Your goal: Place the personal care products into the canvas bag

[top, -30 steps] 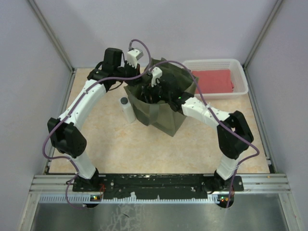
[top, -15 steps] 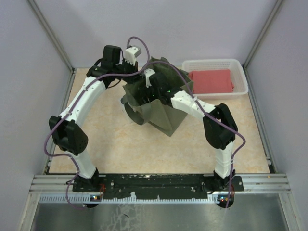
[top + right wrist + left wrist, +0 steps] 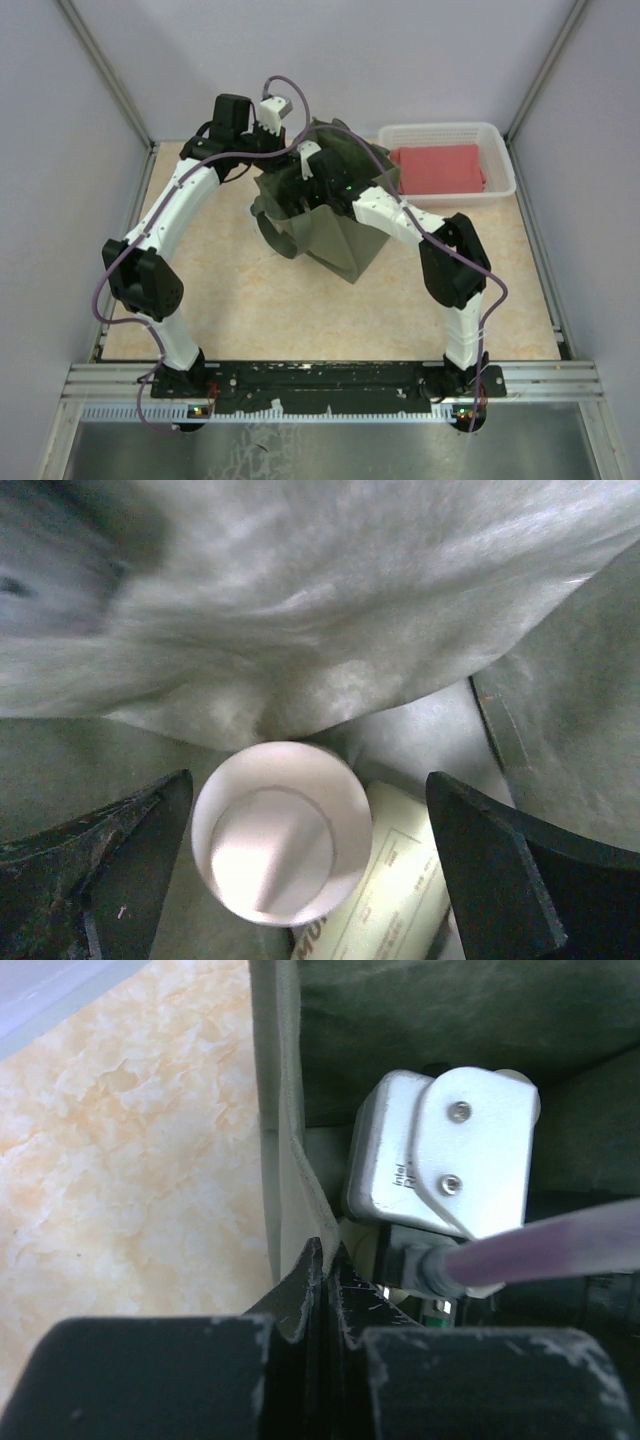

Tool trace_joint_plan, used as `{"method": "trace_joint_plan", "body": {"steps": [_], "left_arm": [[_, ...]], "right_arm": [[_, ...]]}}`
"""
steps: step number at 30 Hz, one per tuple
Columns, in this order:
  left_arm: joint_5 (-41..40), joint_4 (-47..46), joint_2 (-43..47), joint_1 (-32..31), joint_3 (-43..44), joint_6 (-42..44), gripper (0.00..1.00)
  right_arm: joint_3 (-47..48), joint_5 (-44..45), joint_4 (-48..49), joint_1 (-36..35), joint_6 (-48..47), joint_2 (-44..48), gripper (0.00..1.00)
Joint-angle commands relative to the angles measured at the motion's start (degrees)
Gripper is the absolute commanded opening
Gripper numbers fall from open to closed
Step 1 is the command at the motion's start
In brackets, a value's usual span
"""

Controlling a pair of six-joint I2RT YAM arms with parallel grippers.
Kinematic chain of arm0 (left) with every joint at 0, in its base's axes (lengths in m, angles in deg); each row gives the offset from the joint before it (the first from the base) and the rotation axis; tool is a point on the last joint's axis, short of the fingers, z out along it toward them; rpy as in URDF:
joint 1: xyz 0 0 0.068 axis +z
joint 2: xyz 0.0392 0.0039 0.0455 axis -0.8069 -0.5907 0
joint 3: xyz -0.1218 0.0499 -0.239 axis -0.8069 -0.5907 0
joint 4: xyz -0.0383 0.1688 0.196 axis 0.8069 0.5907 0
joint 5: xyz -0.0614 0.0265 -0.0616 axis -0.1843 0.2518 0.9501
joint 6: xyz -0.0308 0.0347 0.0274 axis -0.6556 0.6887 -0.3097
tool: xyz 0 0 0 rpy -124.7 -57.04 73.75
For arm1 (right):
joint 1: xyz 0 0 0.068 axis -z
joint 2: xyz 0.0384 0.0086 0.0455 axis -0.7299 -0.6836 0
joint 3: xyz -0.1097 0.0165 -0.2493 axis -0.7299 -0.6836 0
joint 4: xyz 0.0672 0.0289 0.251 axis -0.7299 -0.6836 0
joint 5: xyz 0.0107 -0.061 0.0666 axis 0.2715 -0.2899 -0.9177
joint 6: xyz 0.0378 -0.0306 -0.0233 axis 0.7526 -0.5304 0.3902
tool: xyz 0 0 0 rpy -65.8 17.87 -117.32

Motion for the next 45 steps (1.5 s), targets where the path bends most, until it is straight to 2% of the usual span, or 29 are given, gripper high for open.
{"method": "trace_joint_plan", "body": {"steps": [1,11,14,18,23,26,31,39,45], "left_arm": [[2.3,-0.4,0.5,-0.8,1.8,-0.1,0.0],[2.4,-0.6,-0.1,-0.4,1.6,-0.2,0.0],[2.3,-0.6,-0.2,-0.2,1.7,-0.2,0.0],[2.8,-0.7,-0.5,-0.1,1.7,-0.4,0.0],[4.6,-1.0,-0.5,-0.1,1.8,-1.3,0.0],[5.6,-1.1,-0.4,-0.1,2.1,-1.5,0.0],[5.0,-1.3,0.1,-0.1,2.0,-1.9,0.0],[5.1,-1.1,1.4,-0.1,0.3,-1.7,0.0],[5.4,-2.0,3.4,-0.1,-2.4,-1.3,0.0]], "right_arm": [[0.5,2.4,2.6,-0.8,0.6,9.0,0.99],[-3.8,16.9,-7.0,-7.6,-1.8,32.7,0.99],[-6.3,18.4,-10.1,-11.9,-1.4,37.9,0.99],[-7.3,19.8,-14.0,-20.9,0.2,39.9,0.99],[-13.8,17.2,-6.5,-31.2,-2.6,39.6,0.99],[-18.5,13.9,1.3,-32.8,-4.0,38.0,0.99],[-25.3,10.2,16.1,-32.9,-7.8,33.8,0.99],[-22.0,0.6,23.8,-32.2,-15.7,22.8,0.99],[-20.5,-7.1,27.5,-25.6,-17.1,18.8,0.99]]}}
